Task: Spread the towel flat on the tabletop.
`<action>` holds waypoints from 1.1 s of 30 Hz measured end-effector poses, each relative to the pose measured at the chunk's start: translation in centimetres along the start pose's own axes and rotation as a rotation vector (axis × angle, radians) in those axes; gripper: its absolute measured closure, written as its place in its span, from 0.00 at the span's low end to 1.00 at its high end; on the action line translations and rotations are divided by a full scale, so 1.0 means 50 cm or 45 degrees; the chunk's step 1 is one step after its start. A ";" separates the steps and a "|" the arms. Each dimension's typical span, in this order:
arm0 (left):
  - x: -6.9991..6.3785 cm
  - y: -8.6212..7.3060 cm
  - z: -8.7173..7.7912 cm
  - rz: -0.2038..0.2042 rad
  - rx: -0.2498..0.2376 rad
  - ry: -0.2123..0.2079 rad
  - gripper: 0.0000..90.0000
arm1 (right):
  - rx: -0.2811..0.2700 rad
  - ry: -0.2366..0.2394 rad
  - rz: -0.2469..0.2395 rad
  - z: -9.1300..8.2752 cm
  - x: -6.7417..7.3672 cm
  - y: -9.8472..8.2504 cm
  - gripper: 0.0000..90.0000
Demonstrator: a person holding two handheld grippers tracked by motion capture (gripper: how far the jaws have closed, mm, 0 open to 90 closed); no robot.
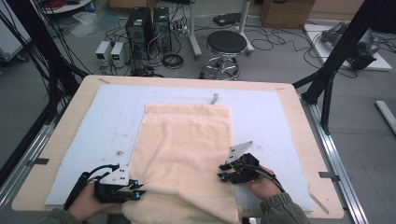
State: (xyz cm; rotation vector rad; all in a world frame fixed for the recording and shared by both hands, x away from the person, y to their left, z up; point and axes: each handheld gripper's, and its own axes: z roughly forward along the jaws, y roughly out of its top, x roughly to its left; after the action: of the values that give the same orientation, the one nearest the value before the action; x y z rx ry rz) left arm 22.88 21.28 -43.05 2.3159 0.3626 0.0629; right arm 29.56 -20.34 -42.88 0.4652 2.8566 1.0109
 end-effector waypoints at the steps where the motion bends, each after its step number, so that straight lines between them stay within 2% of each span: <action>1: 0.000 0.000 -0.005 0.014 0.012 -0.016 0.85 | -0.002 -0.003 0.013 -0.002 -0.003 -0.001 0.75; 3: 0.001 0.002 -0.014 -0.005 -0.026 -0.034 0.78 | -0.005 -0.031 0.030 -0.007 -0.009 -0.004 0.75; 5: 0.013 0.007 -0.029 -0.024 -0.067 -0.019 0.70 | -0.040 -0.051 0.044 -0.015 -0.013 -0.006 0.75; 7: 0.028 0.013 -0.039 -0.051 -0.110 0.042 0.67 | -0.081 -0.077 0.065 -0.024 -0.022 -0.005 0.75; 10: 0.059 0.023 -0.042 -0.100 -0.172 0.136 0.64 | -0.091 -0.131 0.085 -0.027 -0.040 0.003 0.71; 11: 0.068 0.025 -0.039 -0.107 -0.174 0.169 0.62 | -0.090 -0.144 0.094 -0.024 -0.048 0.006 0.68; 12: 0.082 0.029 -0.031 -0.122 -0.156 0.232 0.60 | -0.088 -0.154 0.098 -0.022 -0.054 0.009 0.65; 14: 0.107 0.030 -0.010 -0.160 -0.117 0.318 0.57 | -0.088 -0.181 0.119 -0.013 -0.071 0.018 0.60; 15: 0.120 0.029 0.000 -0.183 -0.084 0.330 0.55 | -0.090 -0.178 0.122 -0.004 -0.083 0.022 0.58; 17: 0.139 0.026 0.019 -0.231 -0.018 0.320 0.60 | -0.065 -0.154 0.144 0.010 -0.094 0.027 0.62; 19: 0.146 0.026 0.027 -0.206 -0.030 0.328 0.77 | -0.033 -0.114 0.104 0.026 -0.103 0.032 0.85; 20: 0.148 0.029 0.028 -0.213 -0.024 0.318 0.86 | -0.032 -0.095 0.086 0.025 -0.106 0.036 0.93; 21: 0.151 0.033 0.029 -0.211 -0.016 0.321 0.93 | -0.023 -0.099 0.083 0.027 -0.109 0.040 0.94; 22: 0.154 0.039 0.032 -0.212 -0.005 0.339 0.94 | -0.008 -0.111 0.075 0.028 -0.112 0.046 0.95; 24: 0.164 0.050 0.035 -0.198 -0.001 0.415 0.95 | -0.011 -0.167 0.065 0.026 -0.121 0.059 0.96; 27: 0.193 0.069 0.034 -0.228 -0.058 0.529 0.96 | -0.035 -0.260 0.083 0.019 -0.143 0.076 0.95; 29: 0.215 0.081 0.033 -0.279 -0.106 0.556 0.95 | -0.066 -0.323 0.123 0.014 -0.165 0.080 0.92; 31: 0.226 0.089 0.031 -0.296 -0.123 0.594 0.90 | -0.090 -0.330 0.163 0.013 -0.180 0.074 0.85; 32: 0.226 0.090 0.028 -0.299 -0.132 0.599 0.83 | -0.100 -0.327 0.190 0.009 -0.184 0.067 0.81; 33: 0.224 0.089 0.022 -0.297 -0.143 0.585 0.81 | -0.114 -0.316 0.195 0.006 -0.184 0.064 0.79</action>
State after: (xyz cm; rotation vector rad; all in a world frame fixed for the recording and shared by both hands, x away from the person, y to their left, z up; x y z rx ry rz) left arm 34.86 20.72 -41.38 2.1176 0.8347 0.4908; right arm 39.21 -20.62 -41.37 0.7534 2.5780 1.0184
